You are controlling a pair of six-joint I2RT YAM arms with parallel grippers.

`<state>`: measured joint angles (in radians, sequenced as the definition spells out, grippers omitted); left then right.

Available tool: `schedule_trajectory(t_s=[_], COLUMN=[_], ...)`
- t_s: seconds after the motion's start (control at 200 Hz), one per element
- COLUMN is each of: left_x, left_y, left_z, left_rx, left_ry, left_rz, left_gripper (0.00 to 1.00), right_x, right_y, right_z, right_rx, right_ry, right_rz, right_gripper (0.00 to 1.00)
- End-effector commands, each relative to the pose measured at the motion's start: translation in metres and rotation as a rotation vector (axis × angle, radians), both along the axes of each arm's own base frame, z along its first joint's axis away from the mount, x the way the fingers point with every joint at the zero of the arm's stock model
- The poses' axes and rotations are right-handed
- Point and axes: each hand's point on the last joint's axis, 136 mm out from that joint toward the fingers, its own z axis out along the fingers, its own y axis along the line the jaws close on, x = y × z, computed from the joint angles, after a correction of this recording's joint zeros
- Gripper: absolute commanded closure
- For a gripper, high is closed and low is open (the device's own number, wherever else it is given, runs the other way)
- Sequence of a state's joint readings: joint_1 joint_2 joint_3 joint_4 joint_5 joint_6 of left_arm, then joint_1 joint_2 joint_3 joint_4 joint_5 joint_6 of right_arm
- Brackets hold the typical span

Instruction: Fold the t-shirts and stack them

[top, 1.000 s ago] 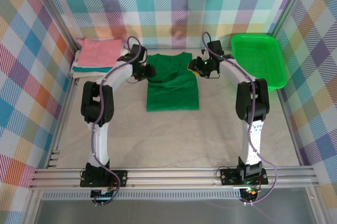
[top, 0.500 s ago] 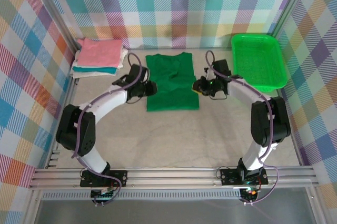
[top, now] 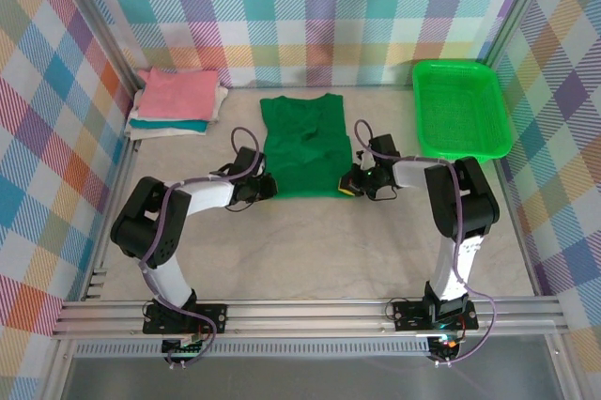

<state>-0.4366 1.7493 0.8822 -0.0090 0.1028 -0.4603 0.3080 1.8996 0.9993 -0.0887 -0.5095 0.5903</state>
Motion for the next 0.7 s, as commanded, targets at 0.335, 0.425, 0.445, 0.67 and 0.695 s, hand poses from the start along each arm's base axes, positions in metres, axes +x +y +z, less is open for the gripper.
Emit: schedule_trajectory(t_s=[0.335,0.425,0.445,0.67,0.695], left_x=[-0.074,-0.066,-0.065,-0.065,-0.066], left_y=[0.027,0.033,0.034,0.037,0.036], left_z=[0.001,0.030,0.034,0.024,0.021], left_rx=[-0.012,-0.010,-0.017,-0.117,-0.117], left_ry=[0.115,0.076,0.076,0.211,0.224], left_rz=[0.084,0.122,0.129,0.173,0.171], left_gripper=[0.79,0.68,0.67,0.62,0.62], right_x=[-0.079,-0.072,-0.070,-0.057,-0.056], right_y=[-0.003,-0.004,-0.004,-0.010,-0.010], right_z=[0.014,0.038,0.042,0.059,0.059], right_rx=[-0.034,-0.033,-0.034,-0.069,-0.067], right_ry=[0.067,0.032,0.026,0.000,-0.001], right_rz=[0.025,-0.006,-0.013,-0.062,-0.062], right_gripper=[0.98,0.88,0.87,0.67,0.66])
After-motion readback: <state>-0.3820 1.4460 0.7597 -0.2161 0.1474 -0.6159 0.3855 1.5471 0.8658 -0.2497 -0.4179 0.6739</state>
